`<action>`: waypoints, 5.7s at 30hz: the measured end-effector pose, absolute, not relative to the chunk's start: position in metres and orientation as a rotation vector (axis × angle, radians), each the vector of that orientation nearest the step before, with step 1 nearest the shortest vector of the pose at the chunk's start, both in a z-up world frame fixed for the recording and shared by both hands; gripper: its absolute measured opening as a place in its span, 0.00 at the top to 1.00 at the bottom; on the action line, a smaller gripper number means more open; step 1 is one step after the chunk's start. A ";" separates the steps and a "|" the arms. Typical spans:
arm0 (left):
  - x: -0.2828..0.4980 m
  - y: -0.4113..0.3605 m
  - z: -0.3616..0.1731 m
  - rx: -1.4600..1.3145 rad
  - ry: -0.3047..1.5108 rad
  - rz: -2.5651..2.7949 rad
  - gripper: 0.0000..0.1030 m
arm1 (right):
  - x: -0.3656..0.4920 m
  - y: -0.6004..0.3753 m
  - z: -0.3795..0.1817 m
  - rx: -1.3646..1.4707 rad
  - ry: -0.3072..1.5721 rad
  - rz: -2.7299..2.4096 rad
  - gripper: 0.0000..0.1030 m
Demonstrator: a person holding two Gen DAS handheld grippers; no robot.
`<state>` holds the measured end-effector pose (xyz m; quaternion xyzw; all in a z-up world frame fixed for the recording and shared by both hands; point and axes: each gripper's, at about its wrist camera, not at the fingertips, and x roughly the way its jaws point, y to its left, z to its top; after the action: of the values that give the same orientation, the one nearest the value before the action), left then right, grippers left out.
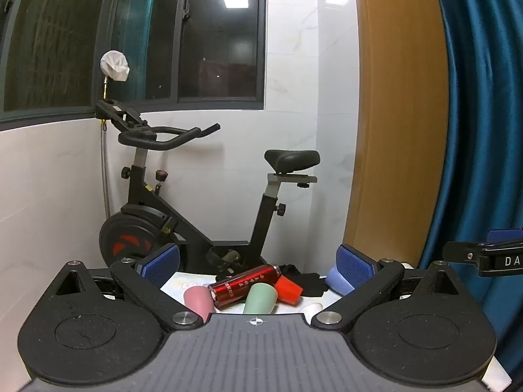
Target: Flip cup upright
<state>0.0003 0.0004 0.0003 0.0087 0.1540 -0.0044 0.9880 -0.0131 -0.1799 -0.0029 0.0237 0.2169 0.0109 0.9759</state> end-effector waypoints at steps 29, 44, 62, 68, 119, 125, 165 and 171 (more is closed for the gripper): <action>-0.001 0.003 0.000 0.038 0.290 -0.012 0.00 | -0.013 -0.180 -0.003 0.047 0.439 0.022 0.00; -0.003 0.004 -0.001 0.043 0.279 -0.014 0.00 | -0.014 -0.180 -0.003 0.047 0.438 0.021 0.00; -0.006 0.005 0.000 0.047 0.269 -0.020 0.00 | -0.016 -0.180 -0.003 0.047 0.435 0.021 0.00; -0.009 0.003 -0.001 0.049 0.260 -0.020 0.00 | -0.016 -0.182 0.003 0.048 0.433 0.022 0.00; 0.119 0.093 -0.180 -0.537 0.876 0.220 0.02 | 0.283 -0.278 -0.190 0.049 0.800 0.082 0.01; 0.140 0.102 -0.210 -0.566 0.939 0.266 0.03 | 0.364 -0.256 -0.254 -0.097 0.919 0.062 0.08; 0.071 0.139 -0.148 -0.245 0.781 0.273 0.07 | 0.159 -0.137 -0.226 0.249 1.053 0.179 0.41; 0.061 0.145 -0.151 -0.206 0.790 0.289 0.07 | 0.141 -0.108 -0.257 0.310 1.108 0.174 0.41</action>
<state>0.0613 0.1447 -0.1505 -0.1000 0.3828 0.1401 0.9077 0.1406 -0.1079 -0.2573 0.1464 0.5233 0.0821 0.8354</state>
